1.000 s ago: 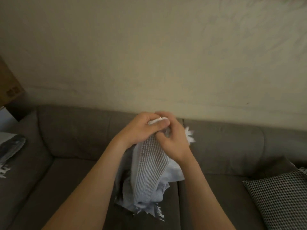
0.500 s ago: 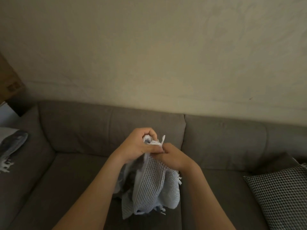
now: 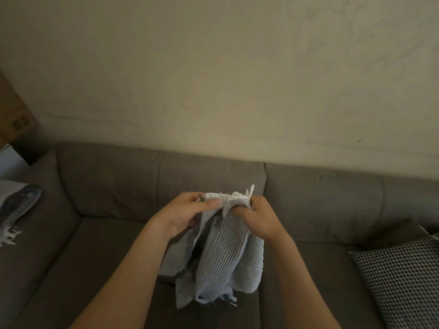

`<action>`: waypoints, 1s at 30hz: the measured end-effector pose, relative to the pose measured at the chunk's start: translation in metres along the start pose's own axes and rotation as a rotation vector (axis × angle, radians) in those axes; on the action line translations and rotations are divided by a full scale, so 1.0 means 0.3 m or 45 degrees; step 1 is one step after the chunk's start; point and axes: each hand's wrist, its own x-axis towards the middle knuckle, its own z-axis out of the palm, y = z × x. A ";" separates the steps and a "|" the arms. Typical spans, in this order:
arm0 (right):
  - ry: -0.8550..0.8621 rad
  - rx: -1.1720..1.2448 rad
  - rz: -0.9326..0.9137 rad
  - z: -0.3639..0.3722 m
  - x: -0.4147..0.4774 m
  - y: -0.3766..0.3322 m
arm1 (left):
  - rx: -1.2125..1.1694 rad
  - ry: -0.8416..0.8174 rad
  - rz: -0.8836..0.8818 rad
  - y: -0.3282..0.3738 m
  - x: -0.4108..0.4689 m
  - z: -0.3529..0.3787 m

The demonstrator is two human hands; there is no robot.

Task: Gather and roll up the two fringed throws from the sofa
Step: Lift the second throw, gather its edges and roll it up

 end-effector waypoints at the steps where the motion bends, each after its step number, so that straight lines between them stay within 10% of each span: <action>1: -0.017 0.006 -0.015 0.000 0.000 0.001 | -0.077 -0.008 0.045 -0.005 0.001 0.002; 13: 0.146 -0.375 -0.133 -0.004 -0.012 -0.019 | -0.295 0.352 0.235 -0.060 0.050 0.033; 19: -0.588 0.059 -0.155 -0.030 -0.062 -0.114 | -0.253 0.303 0.292 -0.094 0.052 0.047; 25: -0.460 -0.005 -0.229 -0.023 -0.048 -0.125 | -0.205 0.376 0.287 -0.085 0.058 0.042; 30: -0.791 0.264 -0.348 -0.016 -0.052 -0.136 | -0.176 0.343 0.221 -0.082 0.062 0.043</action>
